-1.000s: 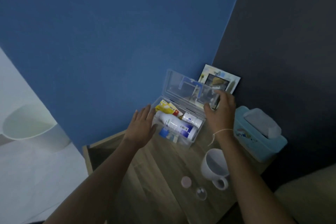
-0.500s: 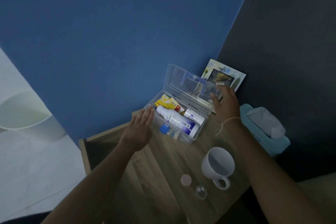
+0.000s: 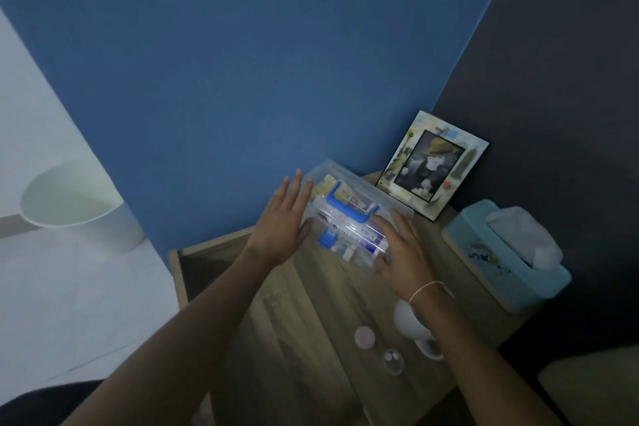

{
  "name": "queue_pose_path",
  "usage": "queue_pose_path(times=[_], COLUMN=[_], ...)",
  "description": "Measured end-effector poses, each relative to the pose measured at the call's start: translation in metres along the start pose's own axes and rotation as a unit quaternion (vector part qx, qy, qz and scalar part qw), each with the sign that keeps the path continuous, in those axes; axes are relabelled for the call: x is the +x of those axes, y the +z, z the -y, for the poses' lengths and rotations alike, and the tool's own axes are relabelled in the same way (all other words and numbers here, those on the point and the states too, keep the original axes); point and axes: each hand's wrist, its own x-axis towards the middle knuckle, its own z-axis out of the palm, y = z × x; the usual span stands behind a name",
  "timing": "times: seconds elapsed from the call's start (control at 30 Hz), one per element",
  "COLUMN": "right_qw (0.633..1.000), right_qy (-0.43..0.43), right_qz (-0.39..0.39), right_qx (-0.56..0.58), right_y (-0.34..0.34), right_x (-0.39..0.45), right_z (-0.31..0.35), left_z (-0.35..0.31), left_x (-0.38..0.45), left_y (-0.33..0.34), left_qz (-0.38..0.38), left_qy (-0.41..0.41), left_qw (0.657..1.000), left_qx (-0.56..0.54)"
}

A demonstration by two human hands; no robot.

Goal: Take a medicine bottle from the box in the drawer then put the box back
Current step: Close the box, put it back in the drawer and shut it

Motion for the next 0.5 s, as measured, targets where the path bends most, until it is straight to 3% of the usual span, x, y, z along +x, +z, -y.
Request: queue_pose_path(times=[0.23,0.5], right_qw=[0.998,0.999], right_qy=[-0.018,-0.01], right_qz=[0.047,0.035], right_qx=[0.023,0.029], right_y=[-0.004,-0.007], right_x=[-0.004,0.002], right_z=[-0.002,0.004], left_z=[-0.002,-0.002], left_x=[0.011,-0.002], left_y=[0.004,0.018], left_qz=[0.108,0.059], left_qy=[-0.01,-0.008], left_qw=[0.993,0.998], left_qx=[0.046,0.022])
